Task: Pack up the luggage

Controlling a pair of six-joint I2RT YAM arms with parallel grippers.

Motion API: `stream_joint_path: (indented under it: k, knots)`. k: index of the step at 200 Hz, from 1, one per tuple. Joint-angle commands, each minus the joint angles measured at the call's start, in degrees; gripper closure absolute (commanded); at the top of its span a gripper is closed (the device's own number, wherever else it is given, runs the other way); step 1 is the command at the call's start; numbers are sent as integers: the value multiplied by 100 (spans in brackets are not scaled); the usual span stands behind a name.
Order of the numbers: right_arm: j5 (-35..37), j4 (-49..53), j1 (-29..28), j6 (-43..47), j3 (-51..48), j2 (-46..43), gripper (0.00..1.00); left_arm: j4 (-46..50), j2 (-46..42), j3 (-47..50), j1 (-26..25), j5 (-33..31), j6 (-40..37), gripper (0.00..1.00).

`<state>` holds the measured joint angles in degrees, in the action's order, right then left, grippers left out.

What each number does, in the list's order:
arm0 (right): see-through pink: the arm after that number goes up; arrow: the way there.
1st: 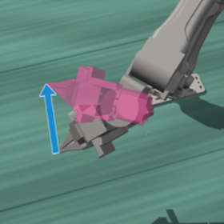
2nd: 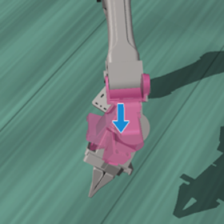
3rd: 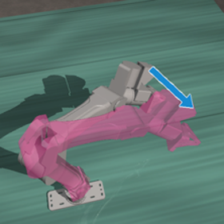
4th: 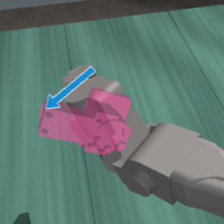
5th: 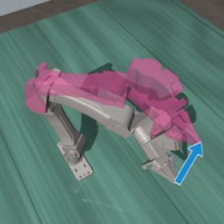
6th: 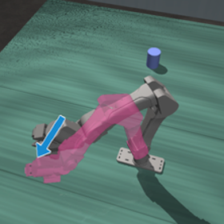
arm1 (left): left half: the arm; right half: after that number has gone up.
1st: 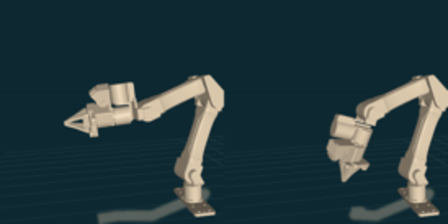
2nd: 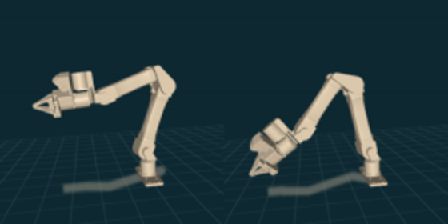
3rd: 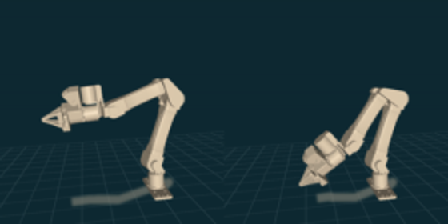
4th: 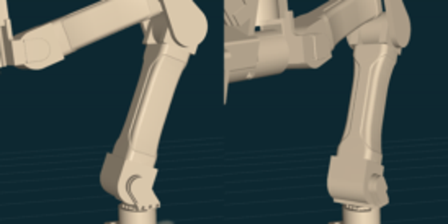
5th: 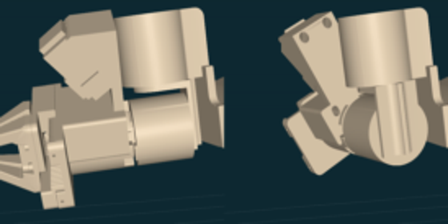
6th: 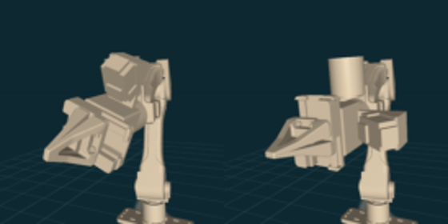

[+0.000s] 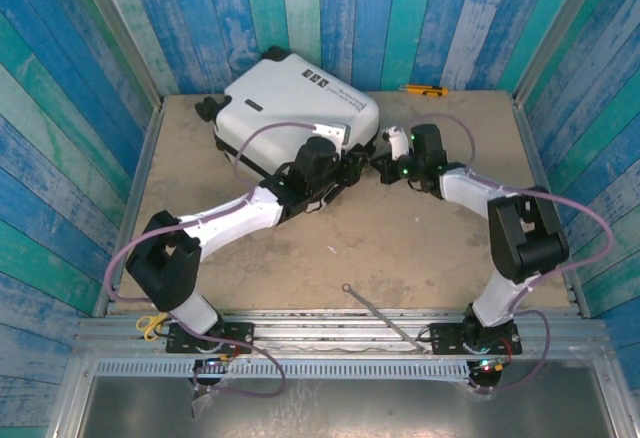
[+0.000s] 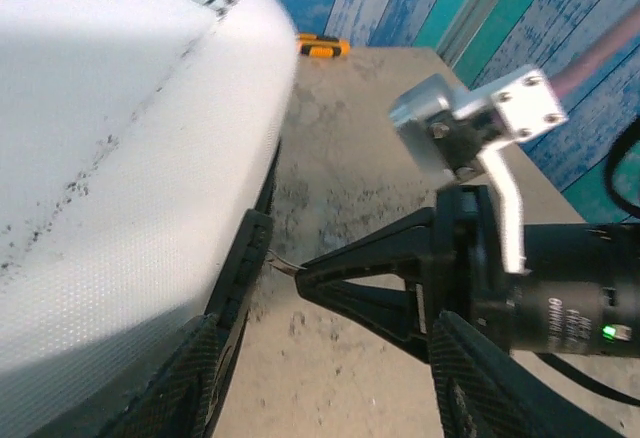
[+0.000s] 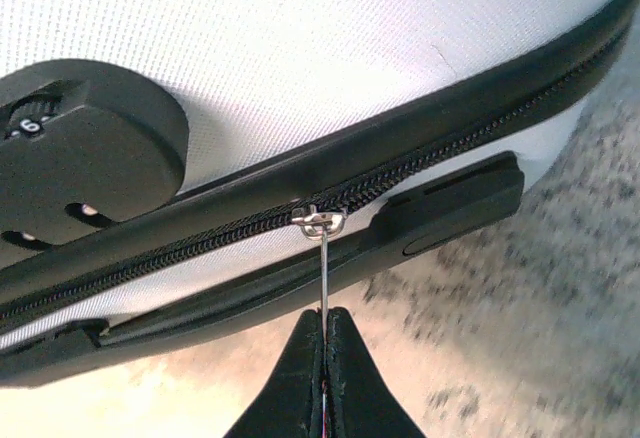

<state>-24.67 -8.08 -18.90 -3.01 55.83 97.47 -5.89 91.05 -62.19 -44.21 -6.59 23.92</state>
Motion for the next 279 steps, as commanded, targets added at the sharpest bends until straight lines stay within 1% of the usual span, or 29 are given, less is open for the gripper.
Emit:
stream_joint_path:
  k: [1, 13, 25, 30, 39, 47, 56, 61, 63, 71, 80, 95, 106, 117, 125, 132, 144, 151, 156, 161, 168, 178, 206, 218, 230, 239, 260, 270, 279]
  knots:
    - [309, 272, -372, -282, -573, -527, 100, 345, -403, 291, -159, -467, -16, 40]
    - [401, 230, -593, -400, -840, -759, 100, 495, -670, 471, -305, -781, -87, 39]
    - [467, 212, -740, -555, -1042, -952, 100, 698, -1049, 682, -413, -1233, 48, 37]
    - [486, 197, -792, -606, -1121, -1032, 100, 815, -1256, 814, -453, -1507, 209, 36]
    - [534, 184, -873, -655, -1231, -1165, 100, 1011, -1712, 1091, -565, -2050, 751, 35]
    - [613, 215, -936, -681, -1290, -1265, 100, 1101, -2258, 1485, -673, -2441, 1525, 35]
    - [648, 247, -966, -697, -1334, -1358, 100, 982, -2906, 2116, -847, -2688, 2461, 35]
    - [667, 269, -964, -708, -1340, -1385, 100, 874, -3266, 2530, -895, -2777, 3184, 35]
    - [678, 282, -966, -710, -1345, -1394, 100, 823, -3415, 2704, -1059, -2817, 3480, 36]
    - [707, 333, -967, -693, -1327, -1414, 100, 589, -3932, 3410, -1418, -3034, 4628, 37]
    - [735, 397, -975, -655, -1283, -1415, 100, 252, -4311, 4090, -1898, -3370, 5753, 39]
    - [768, 495, -970, -608, -1183, -1346, 100, 325, -4348, 4566, -2643, -3948, 7187, 40]
    - [763, 555, -974, -558, -1080, -1260, 100, 441, -4058, 4550, -2933, -4235, 7614, 38]
    - [764, 600, -972, -541, -994, -1161, 100, 496, -3605, 4425, -2987, -4289, 8047, 31]
    - [755, 622, -970, -534, -932, -1104, 100, 128, -3236, 4402, -2981, -4344, 8140, 26]
    - [753, 632, -975, -533, -893, -1072, 100, -414, -2926, 4452, -2986, -4395, 8143, 23]
    - [784, 627, -972, -561, -895, -1051, 100, -1328, -2381, 4558, -2985, -4501, 8437, 14]
    - [771, 623, -974, -569, -896, -1047, 100, -1933, -2085, 4636, -2988, -4597, 8451, 11]
    - [775, 615, -975, -586, -892, -1054, 100, -2256, -1872, 4642, -2981, -4672, 8520, 4]
    - [776, 606, -970, -602, -890, -1055, 100, -2497, -1637, 4627, -2973, -4710, 8574, 0]
    - [765, 605, -967, -622, -899, -1060, 100, -2803, -1394, 4577, -2899, -4670, 8534, 2]
    - [729, 576, -971, -648, -920, -1075, 100, -3114, -1046, 4462, -2700, -4367, 8464, 3]
    - [718, 526, -983, -693, -951, -1081, 100, -4615, 275, 3979, -2302, -3737, 8267, 0]
    - [731, 526, -978, -693, -952, -1090, 100, -5155, 898, 3702, -2163, -3526, 8373, 4]
    - [720, 543, -980, -686, -938, -1098, 100, -6060, 1524, 3510, -2053, -3537, 8236, 10]
    - [708, 548, -981, -688, -927, -1104, 100, -6517, 1936, 3346, -1986, -3580, 8292, 14]
    - [659, 554, -980, -693, -903, -1099, 100, -7018, 2577, 2970, -1836, -3615, 8476, 18]
    - [649, 561, -979, -677, -906, -1094, 100, -7291, 2742, 2832, -1764, -3669, 8270, 20]
    - [662, 562, -977, -666, -916, -1089, 100, -7267, 2784, 2731, -1688, -3702, 8203, 21]
